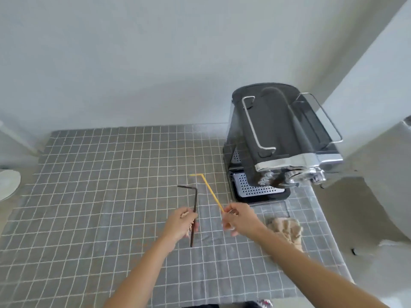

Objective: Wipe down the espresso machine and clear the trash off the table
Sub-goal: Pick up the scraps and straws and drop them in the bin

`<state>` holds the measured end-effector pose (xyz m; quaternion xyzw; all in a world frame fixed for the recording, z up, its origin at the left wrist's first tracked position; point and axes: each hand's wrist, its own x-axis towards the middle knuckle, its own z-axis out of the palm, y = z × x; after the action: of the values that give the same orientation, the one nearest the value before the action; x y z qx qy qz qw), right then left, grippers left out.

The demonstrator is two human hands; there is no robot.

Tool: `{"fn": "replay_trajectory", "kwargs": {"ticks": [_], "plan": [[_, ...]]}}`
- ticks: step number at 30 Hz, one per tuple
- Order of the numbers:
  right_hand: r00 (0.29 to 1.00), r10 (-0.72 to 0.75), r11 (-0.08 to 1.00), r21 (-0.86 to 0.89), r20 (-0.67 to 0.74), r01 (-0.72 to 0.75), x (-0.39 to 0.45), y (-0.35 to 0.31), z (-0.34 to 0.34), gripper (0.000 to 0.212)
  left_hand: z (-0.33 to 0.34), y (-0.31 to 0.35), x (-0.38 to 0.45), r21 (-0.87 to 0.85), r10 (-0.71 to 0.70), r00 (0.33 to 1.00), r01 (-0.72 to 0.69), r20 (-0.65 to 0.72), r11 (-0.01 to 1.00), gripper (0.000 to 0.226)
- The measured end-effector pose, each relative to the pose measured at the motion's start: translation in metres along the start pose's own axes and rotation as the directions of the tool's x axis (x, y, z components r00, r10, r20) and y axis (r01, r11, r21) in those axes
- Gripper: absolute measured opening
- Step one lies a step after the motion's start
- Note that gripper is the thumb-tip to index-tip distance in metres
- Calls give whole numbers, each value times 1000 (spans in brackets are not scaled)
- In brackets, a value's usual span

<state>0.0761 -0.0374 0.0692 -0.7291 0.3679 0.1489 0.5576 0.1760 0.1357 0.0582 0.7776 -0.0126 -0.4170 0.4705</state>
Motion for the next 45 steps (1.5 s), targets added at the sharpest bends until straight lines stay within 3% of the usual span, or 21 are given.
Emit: {"fn": "replay_trajectory", "kwargs": {"ticks": [5,9,12,15,19,25,27,30,33,35,37,38,41,45], "plan": [[1000,19,998,53,-24,-18,-63,68,-74,11,100,13,-42,69,-22,989,12,149,998,10],[975,107,976,208,-193,-66,-110,132,-149,23,198,43,-63,76,-17,963,-3,268,997,13],[920,210,932,351,-330,-87,-136,187,-203,23,269,69,-74,72,-18,930,-10,367,997,13],[832,377,859,490,-406,-150,-151,238,-247,16,335,90,-72,173,-40,908,-36,417,984,21],[781,526,779,558,-337,-285,-136,281,-280,11,415,103,-48,302,-184,870,42,458,952,36],[702,704,577,660,-104,-481,-74,323,-302,8,509,89,15,450,-442,804,248,399,858,12],[676,736,480,718,-18,-504,-55,336,-306,9,529,79,38,463,-507,779,318,370,827,9],[707,702,351,822,85,-448,-29,351,-311,24,552,62,69,475,-552,753,362,358,802,13],[714,697,306,874,63,-376,-5,369,-313,35,565,53,86,463,-587,708,399,392,791,32],[700,712,282,892,52,-352,4,381,-314,51,567,54,90,459,-594,709,413,380,787,25],[691,721,257,908,49,-332,10,386,-315,54,566,55,93,431,-599,715,442,359,787,19],[690,723,246,916,46,-318,11,387,-316,52,564,55,94,413,-596,721,451,354,791,29],[702,712,283,910,13,-304,13,388,-316,50,558,59,95,355,-558,749,444,356,823,58],[716,695,377,878,-59,-294,3,366,-325,51,543,77,81,281,-486,799,405,355,870,56]]}}
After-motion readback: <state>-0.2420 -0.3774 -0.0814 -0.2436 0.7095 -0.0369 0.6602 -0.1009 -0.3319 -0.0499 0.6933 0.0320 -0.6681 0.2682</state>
